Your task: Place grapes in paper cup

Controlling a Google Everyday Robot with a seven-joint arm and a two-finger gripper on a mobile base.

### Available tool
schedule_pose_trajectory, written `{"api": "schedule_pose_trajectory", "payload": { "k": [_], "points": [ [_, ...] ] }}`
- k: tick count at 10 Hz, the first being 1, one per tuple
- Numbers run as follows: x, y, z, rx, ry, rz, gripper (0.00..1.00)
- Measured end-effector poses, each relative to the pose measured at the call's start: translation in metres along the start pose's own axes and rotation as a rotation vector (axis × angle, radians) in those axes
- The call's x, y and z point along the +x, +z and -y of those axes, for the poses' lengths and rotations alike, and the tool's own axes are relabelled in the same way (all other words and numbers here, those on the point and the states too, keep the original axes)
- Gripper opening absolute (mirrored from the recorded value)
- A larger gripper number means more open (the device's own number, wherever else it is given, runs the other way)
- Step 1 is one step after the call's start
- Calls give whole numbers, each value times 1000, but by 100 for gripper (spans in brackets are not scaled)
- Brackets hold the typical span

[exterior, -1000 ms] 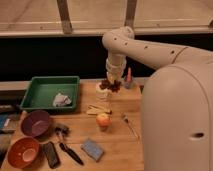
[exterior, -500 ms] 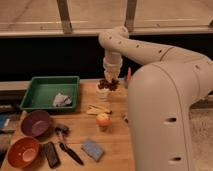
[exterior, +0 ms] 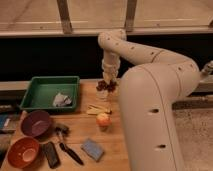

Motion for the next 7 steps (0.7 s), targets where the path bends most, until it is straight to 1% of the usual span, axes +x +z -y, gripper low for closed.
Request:
{"api": "schedule_pose_trajectory", "payload": {
  "k": [3, 5, 6, 7],
  "points": [
    [-7, 9, -9, -27, -21, -16, 33],
    [-9, 10, -13, -33, -33, -20, 53],
    [-10, 9, -14, -33, -38, -19, 61],
    [-13, 7, -17, -31, -47, -17, 73]
  ]
}}
